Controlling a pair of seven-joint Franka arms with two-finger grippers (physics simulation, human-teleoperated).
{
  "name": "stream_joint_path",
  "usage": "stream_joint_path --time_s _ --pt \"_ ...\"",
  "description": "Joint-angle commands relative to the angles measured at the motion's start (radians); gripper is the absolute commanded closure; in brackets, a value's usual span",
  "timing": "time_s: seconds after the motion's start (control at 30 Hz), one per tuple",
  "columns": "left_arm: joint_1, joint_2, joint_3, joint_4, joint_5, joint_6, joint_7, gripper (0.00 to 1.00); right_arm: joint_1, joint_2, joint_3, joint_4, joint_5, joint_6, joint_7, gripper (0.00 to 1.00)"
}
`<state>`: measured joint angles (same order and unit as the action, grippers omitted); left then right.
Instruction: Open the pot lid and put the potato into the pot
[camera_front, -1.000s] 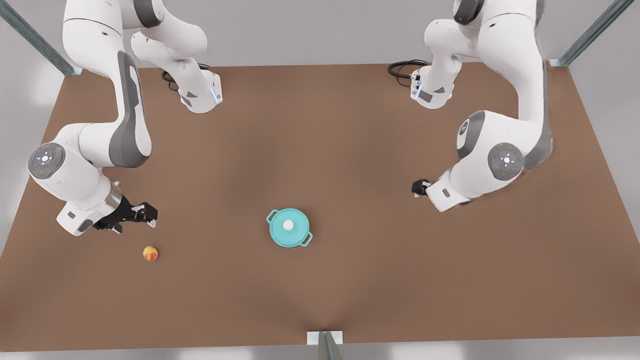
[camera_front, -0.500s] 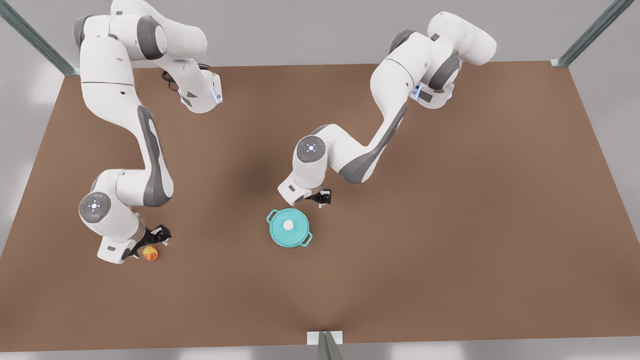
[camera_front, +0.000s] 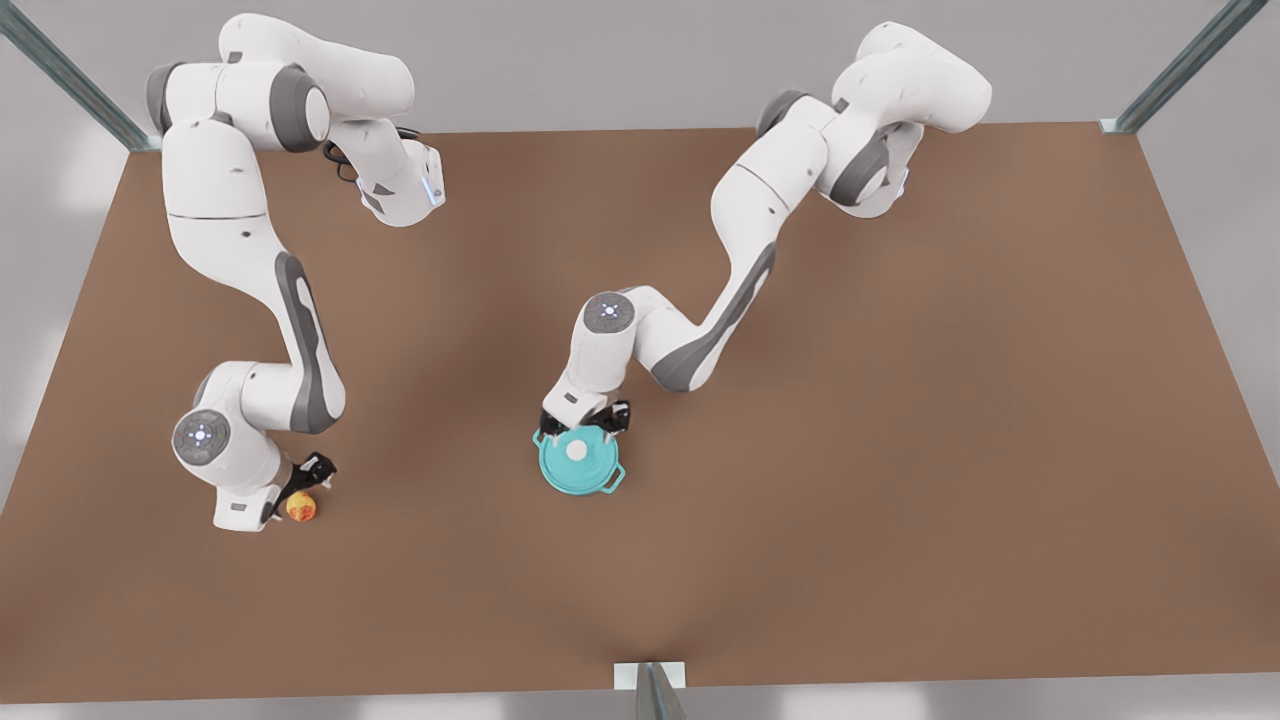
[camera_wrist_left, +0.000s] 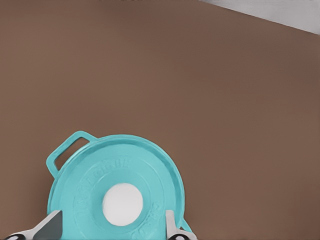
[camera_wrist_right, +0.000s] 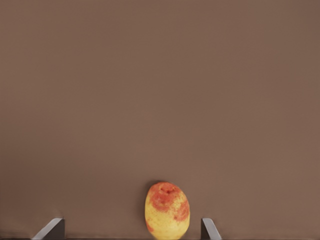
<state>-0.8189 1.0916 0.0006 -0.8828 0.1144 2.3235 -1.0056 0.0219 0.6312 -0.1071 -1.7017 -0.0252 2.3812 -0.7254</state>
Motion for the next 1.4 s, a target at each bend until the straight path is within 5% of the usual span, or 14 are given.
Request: stream_joint_path --time_s 0.0,0.63,0.9,1.03,1.2,1.37 --pt "-0.002 0.002 0.003 0.001 0.045 0.023 -0.162 0.0 -0.002 0.008 0.0 0.002 0.004 -0.04 -0.193 0.0" --pt "-0.014 0.051 0.007 0.019 0.087 0.053 -0.091 0.01 -0.06 0.13 -0.002 0.068 -0.006 -0.059 -0.258 0.0" --pt "-0.014 0.068 0.009 0.022 0.088 0.071 -0.122 0.57 -0.059 0.163 0.003 0.103 -0.009 -0.059 -0.262 0.0" --pt "-0.013 0.054 0.007 0.022 0.087 0.054 -0.12 0.62 -0.059 0.171 0.004 0.103 -0.009 -0.059 -0.264 0.01" --pt "0.021 0.037 0.004 0.024 0.079 0.05 -0.117 0.65 -0.059 0.171 0.003 0.105 -0.01 -0.059 -0.282 0.26" --pt "0.262 0.027 -0.074 0.025 0.076 0.054 0.085 0.65 -0.059 0.166 0.004 0.123 -0.009 -0.059 -0.282 0.38"
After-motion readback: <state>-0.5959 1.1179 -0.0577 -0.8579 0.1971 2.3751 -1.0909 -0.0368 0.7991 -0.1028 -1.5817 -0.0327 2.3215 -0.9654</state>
